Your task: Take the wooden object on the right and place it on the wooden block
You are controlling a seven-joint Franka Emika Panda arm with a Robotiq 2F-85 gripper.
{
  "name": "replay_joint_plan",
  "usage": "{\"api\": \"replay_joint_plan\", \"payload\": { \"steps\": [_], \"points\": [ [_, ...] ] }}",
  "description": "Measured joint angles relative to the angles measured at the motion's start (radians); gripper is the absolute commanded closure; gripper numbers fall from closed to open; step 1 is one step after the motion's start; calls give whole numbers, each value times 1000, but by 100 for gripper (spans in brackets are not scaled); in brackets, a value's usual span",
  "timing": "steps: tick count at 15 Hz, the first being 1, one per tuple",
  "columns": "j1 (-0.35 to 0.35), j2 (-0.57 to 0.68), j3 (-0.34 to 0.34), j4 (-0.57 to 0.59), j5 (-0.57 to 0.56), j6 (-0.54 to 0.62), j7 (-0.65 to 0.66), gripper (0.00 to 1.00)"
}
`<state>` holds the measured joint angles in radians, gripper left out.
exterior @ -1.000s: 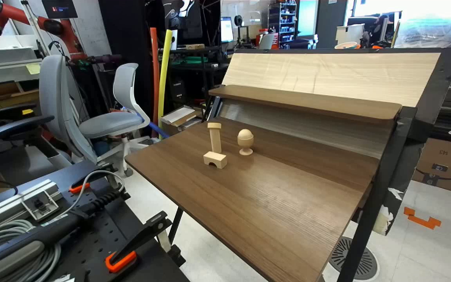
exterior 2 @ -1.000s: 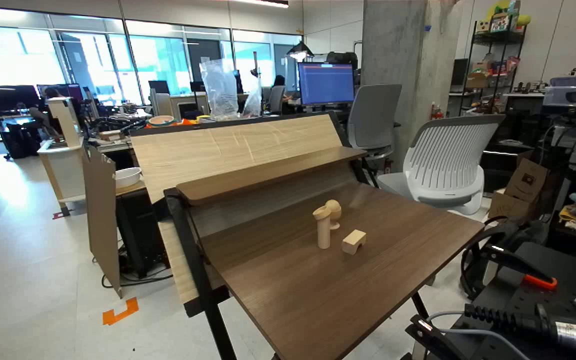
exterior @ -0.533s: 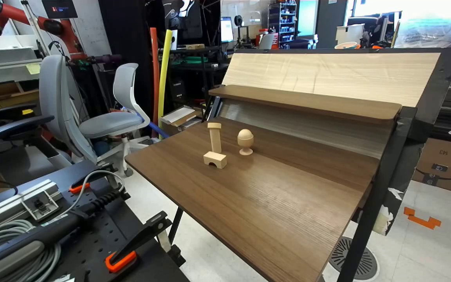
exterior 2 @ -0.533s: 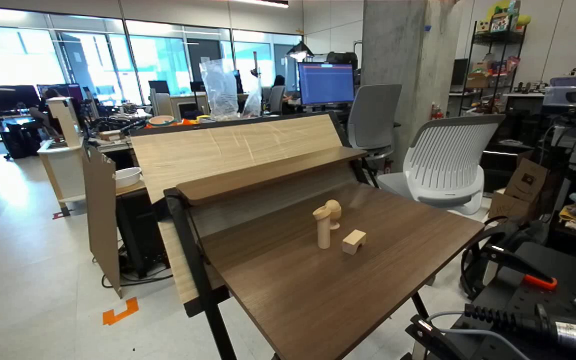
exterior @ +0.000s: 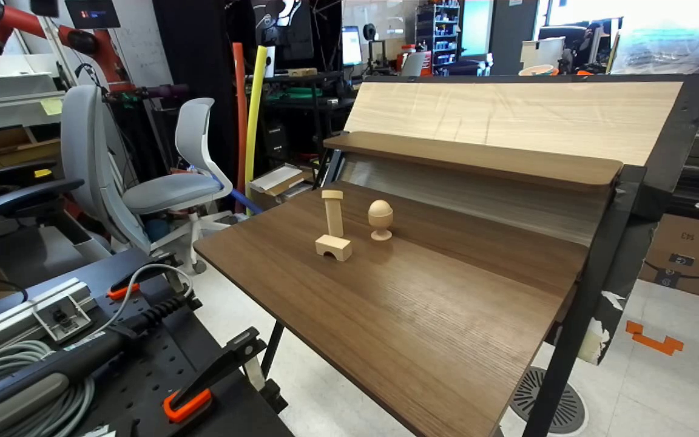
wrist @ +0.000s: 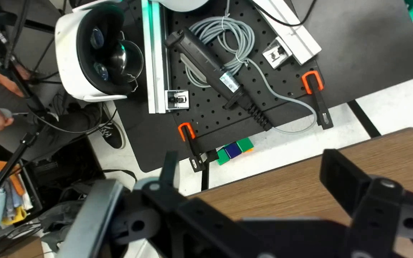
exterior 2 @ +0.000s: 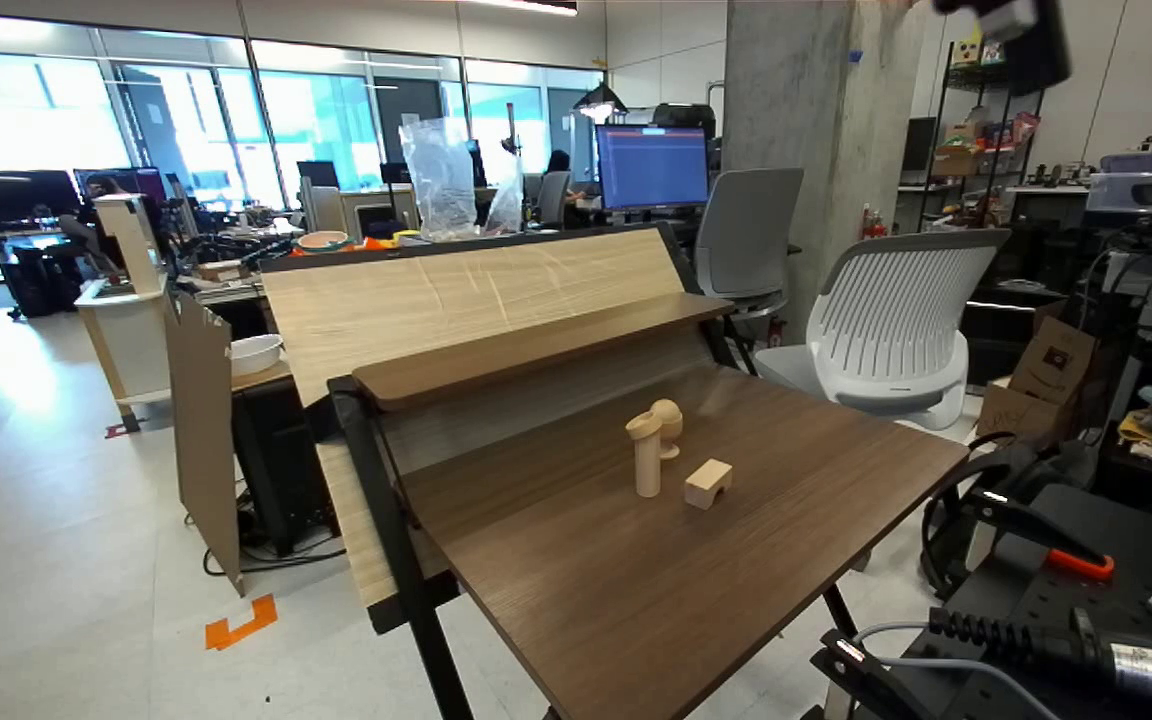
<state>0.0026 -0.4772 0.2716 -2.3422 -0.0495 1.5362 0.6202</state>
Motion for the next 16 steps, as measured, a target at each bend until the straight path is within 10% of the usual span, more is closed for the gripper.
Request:
{"api": "replay_joint_plan", "payload": {
  "steps": [16],
  "points": [
    [-2,602,-169,249,-147,887,673,0]
  ]
}}
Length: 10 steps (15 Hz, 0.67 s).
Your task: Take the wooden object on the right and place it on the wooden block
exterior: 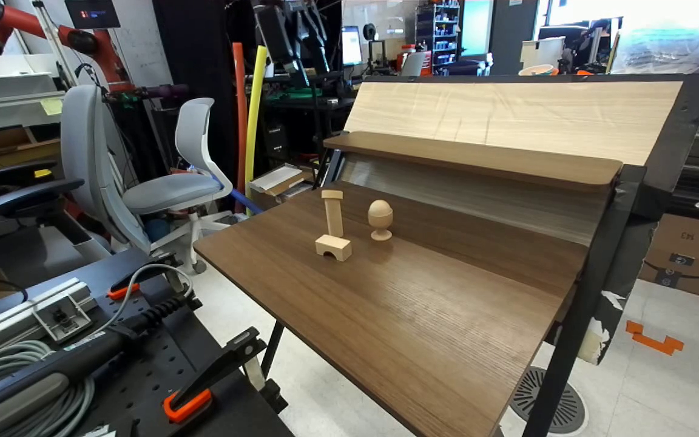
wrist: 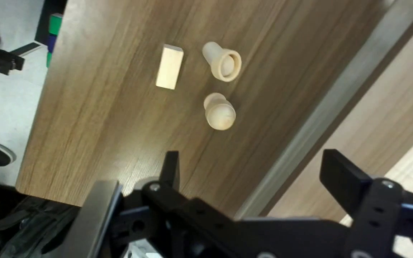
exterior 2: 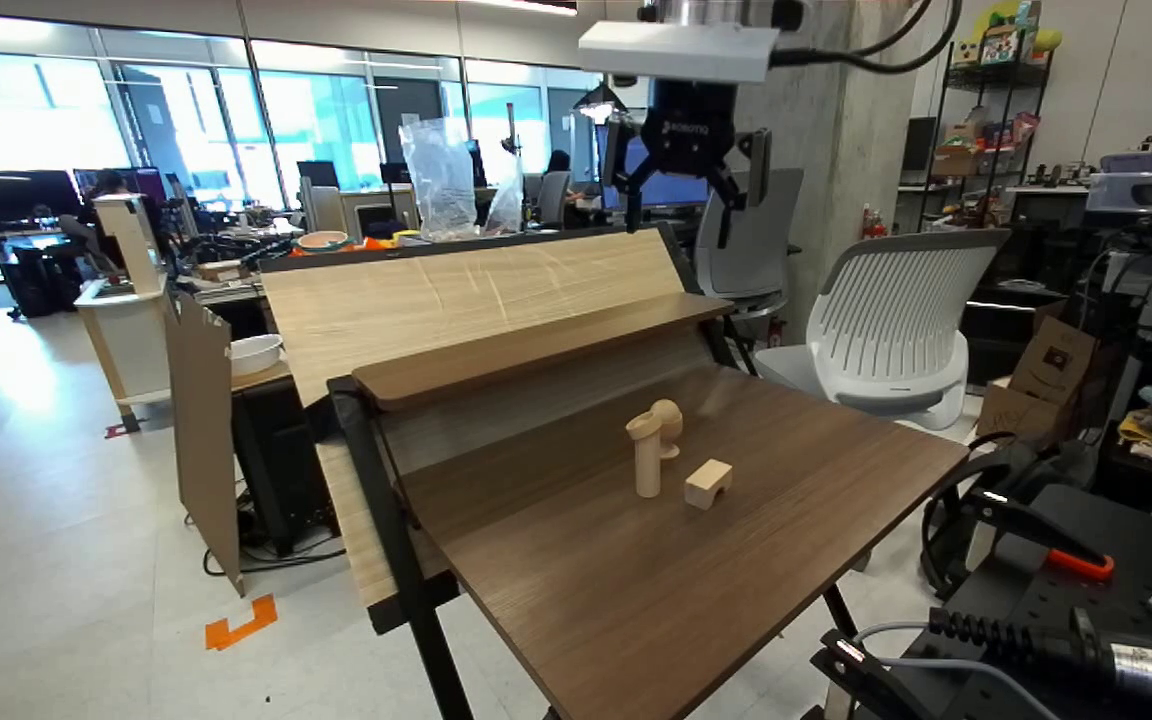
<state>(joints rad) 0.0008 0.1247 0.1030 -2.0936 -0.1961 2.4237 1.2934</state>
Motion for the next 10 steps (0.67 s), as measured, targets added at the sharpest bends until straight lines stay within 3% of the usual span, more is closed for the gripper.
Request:
{"api": "replay_joint_plan", "payload": {
  "steps": [3,10],
  "points": [
    [19,95,-50,62,-33,39,86,0],
    [29,90,-55,59,-32,38,82,0]
  ]
}}
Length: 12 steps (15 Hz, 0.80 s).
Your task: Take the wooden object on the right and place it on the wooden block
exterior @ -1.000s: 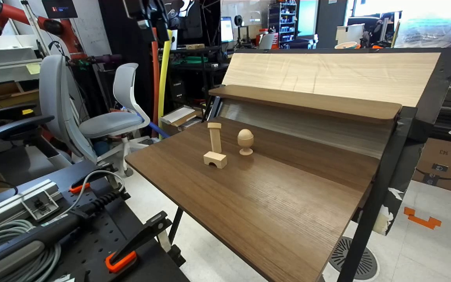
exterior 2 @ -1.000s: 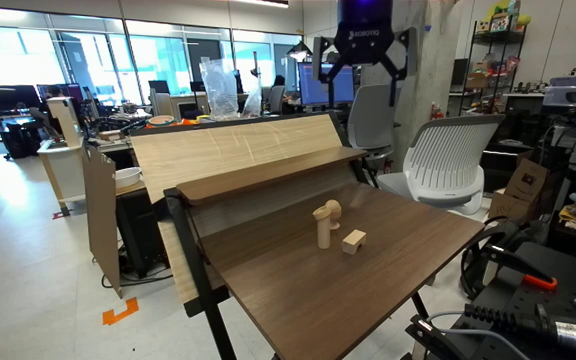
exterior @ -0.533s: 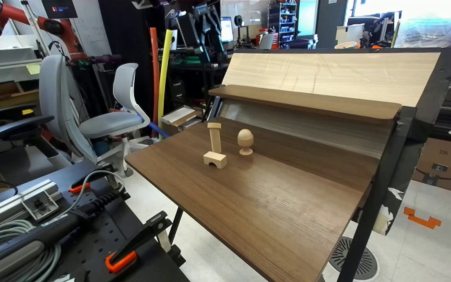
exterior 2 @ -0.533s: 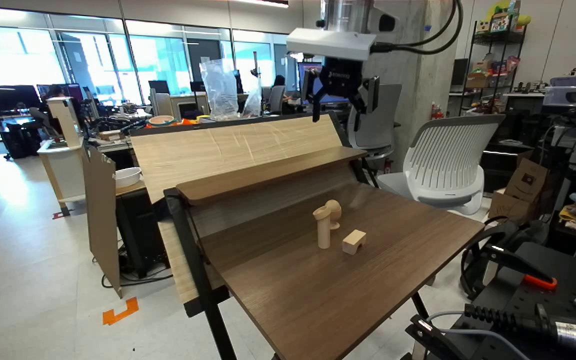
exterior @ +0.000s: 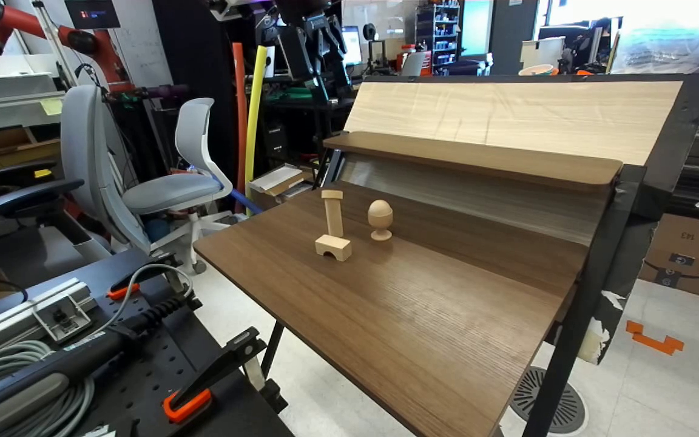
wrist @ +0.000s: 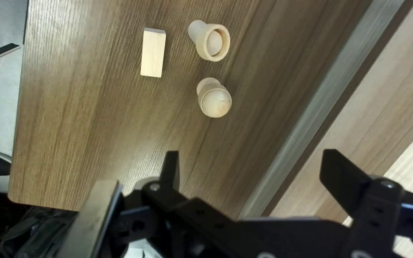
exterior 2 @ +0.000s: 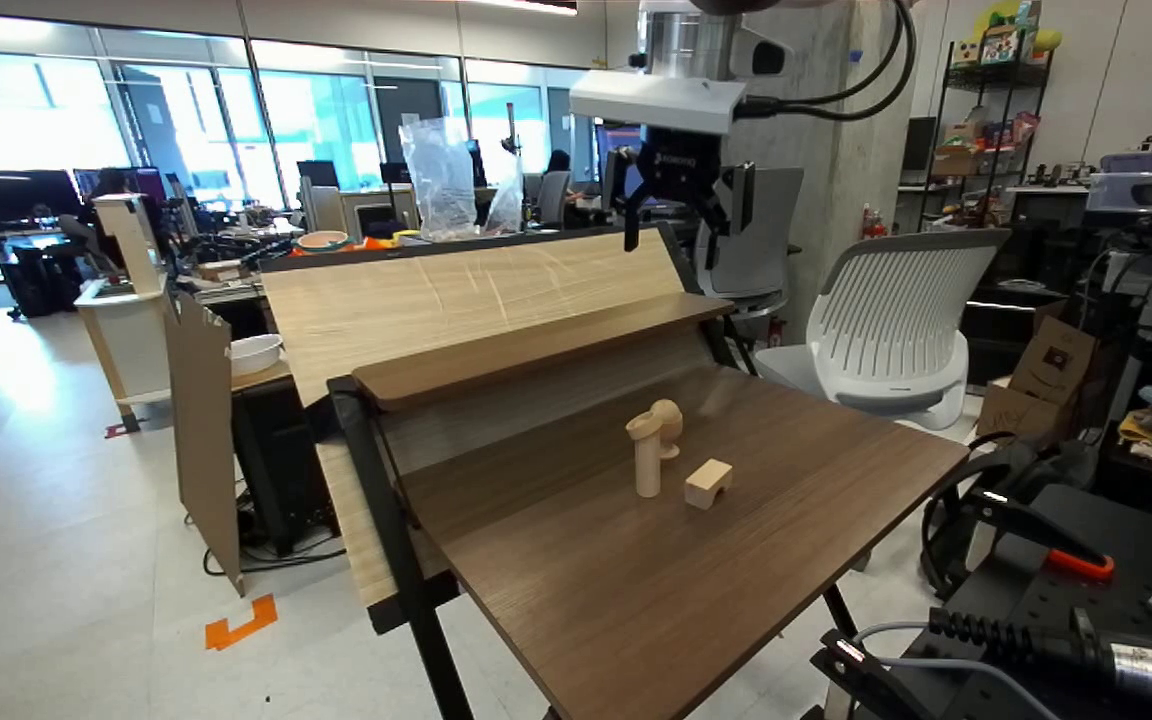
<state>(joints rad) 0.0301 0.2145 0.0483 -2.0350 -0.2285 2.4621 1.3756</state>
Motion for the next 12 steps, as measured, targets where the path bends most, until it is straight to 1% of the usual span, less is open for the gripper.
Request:
{"api": "replay_joint_plan", "payload": {
  "steps": [2,6,12],
  "points": [
    [2,1,-3,0,0,0,0,0],
    [16,32,-31,13,0,-6,13,0],
    [28,182,-70,112,25,-8,43,0]
  ]
}}
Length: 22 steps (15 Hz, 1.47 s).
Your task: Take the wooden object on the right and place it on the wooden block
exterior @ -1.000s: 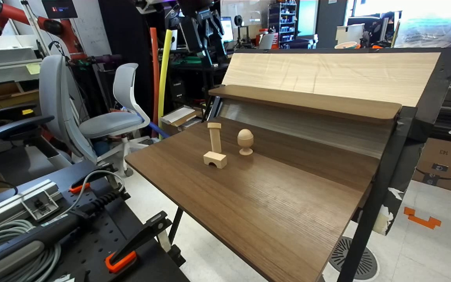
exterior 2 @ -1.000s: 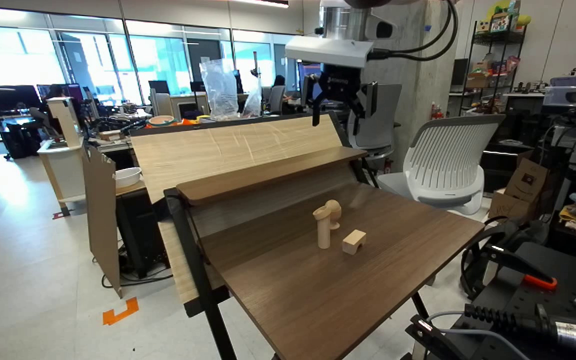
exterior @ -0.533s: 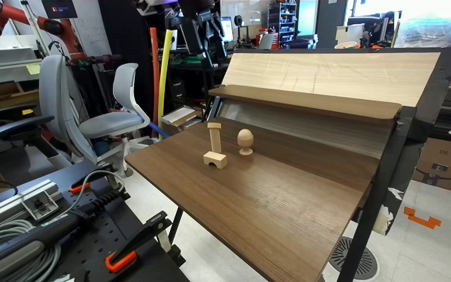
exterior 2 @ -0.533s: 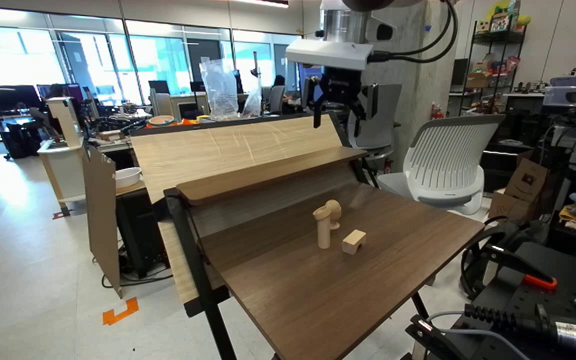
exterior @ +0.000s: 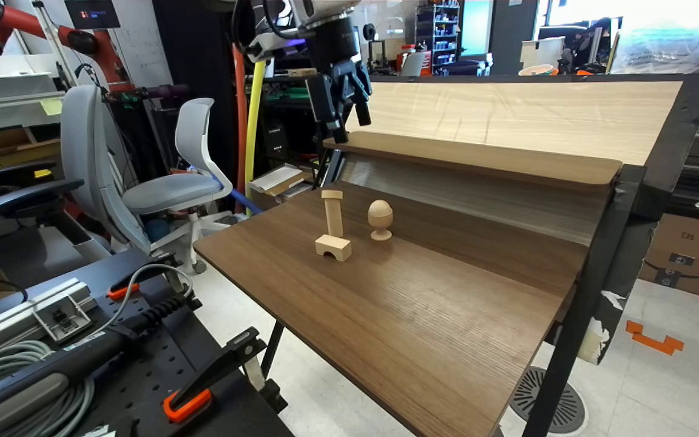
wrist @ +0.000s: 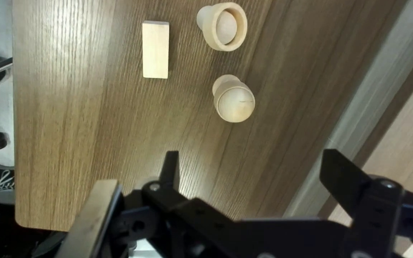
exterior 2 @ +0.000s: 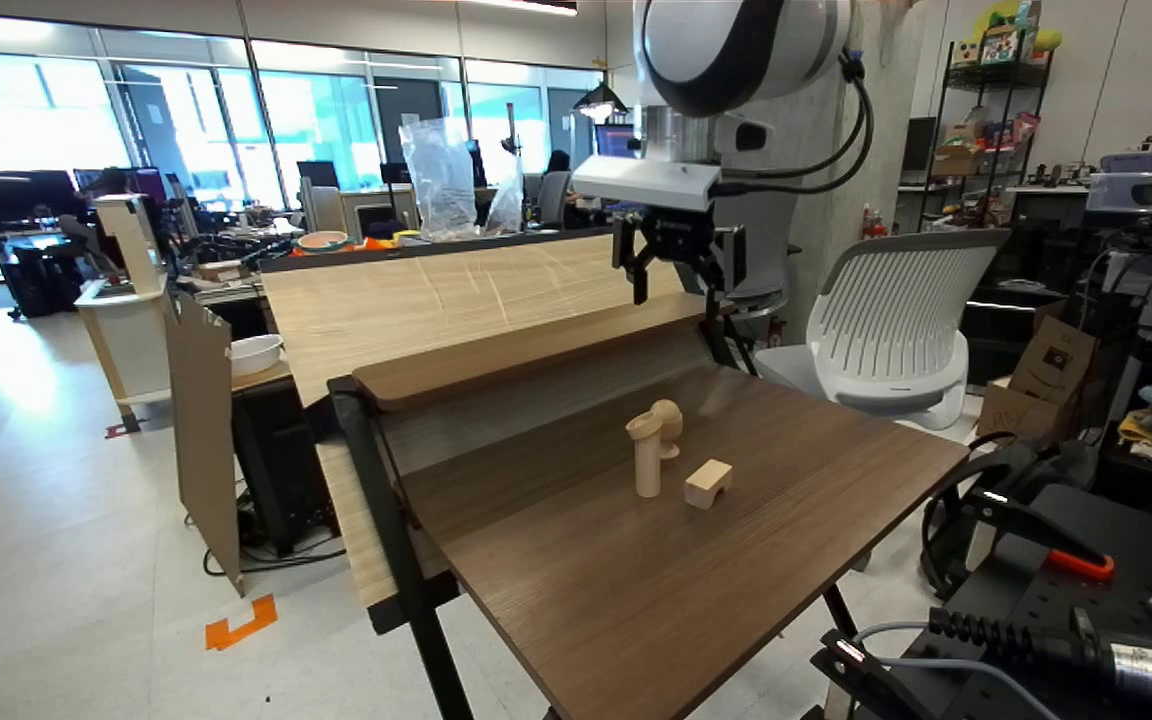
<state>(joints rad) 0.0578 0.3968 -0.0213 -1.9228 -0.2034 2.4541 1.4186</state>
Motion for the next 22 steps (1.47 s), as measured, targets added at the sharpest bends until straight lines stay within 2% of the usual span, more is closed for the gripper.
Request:
{"api": "replay_joint_plan", "payload": {
  "steps": [6,10,16,22],
  "points": [
    [11,180,-41,136,58,-10,12,0],
    [18,276,-71,243,86,-58,32,0],
    [21,390,-91,381,104,-158,66,0],
    [27,473,-96,470,114,-197,95,0]
  ]
}}
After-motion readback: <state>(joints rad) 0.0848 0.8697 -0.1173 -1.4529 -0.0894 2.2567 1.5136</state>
